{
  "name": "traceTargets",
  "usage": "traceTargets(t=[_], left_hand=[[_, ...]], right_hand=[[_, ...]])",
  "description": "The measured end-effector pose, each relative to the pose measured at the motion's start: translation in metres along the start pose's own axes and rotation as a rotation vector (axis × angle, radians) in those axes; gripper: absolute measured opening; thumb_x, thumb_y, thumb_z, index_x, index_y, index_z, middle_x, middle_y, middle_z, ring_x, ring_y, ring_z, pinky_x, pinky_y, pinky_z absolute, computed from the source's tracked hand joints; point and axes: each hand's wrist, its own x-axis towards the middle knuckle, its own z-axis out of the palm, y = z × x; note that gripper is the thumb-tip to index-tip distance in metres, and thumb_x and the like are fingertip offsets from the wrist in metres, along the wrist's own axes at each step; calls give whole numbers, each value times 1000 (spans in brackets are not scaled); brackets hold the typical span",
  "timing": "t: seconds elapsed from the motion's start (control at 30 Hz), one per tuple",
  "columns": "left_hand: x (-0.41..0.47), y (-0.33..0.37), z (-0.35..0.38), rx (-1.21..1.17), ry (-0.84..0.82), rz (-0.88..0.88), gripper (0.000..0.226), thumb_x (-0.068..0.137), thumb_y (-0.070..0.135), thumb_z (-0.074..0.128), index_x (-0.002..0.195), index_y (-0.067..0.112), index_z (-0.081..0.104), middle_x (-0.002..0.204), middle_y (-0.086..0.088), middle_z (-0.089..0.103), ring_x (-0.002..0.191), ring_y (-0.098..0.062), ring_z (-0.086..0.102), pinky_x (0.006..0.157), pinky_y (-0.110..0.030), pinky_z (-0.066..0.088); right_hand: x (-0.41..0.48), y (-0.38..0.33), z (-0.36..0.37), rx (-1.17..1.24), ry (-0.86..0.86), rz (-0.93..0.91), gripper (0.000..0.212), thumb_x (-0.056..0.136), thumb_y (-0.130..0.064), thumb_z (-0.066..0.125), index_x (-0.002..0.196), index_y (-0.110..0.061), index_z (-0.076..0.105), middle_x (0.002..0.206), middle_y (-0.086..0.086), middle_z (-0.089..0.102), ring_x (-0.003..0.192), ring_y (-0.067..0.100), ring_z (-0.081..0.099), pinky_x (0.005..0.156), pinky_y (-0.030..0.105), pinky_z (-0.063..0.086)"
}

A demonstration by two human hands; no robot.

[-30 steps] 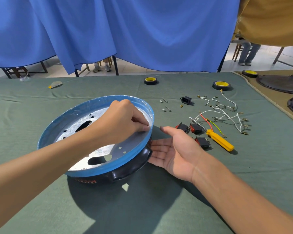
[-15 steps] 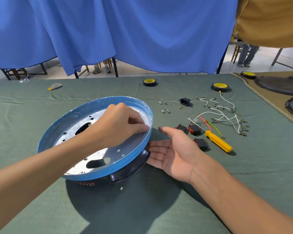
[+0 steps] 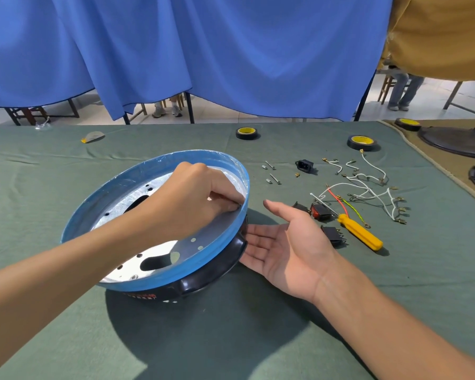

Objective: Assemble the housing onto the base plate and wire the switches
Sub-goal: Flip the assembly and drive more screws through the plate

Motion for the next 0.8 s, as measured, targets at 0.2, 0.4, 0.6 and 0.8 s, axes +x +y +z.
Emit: traceTargets(t=[0.2, 0.4, 0.6, 0.8], left_hand=[[3, -2, 2, -42, 53, -93, 10, 81, 16, 77, 79, 25, 81, 75, 19, 74, 70, 7, 61, 72, -7, 43], [6, 6, 4, 138, 40, -27, 12, 88, 18, 69, 82, 19, 80, 75, 11, 73, 65, -5, 59, 71, -17, 42], [4, 9, 3, 213, 31, 34, 14, 91, 13, 65, 89, 15, 79, 85, -1, 76, 77, -21, 62, 77, -28, 41], [6, 8, 3, 194, 1, 62, 17, 90, 9, 64, 89, 16, 79, 85, 1, 75, 72, -14, 53, 71, -20, 38]], right_hand=[[1, 1, 1, -3, 17, -10, 57, 91, -37, 56, 121, 12, 55, 114, 24, 65, 96, 34, 65, 95, 44, 51], [0, 3, 2, 3, 45, -23, 54, 93, -35, 55, 120, 11, 55, 115, 25, 65, 96, 33, 65, 93, 44, 52], [0, 5, 2, 10, 80, -51, 50, 93, -32, 56, 119, 11, 54, 105, 23, 66, 89, 32, 66, 87, 44, 54], [-1, 5, 2, -6, 85, -60, 47, 94, -29, 55, 115, 12, 55, 101, 24, 67, 87, 33, 67, 86, 45, 55]])
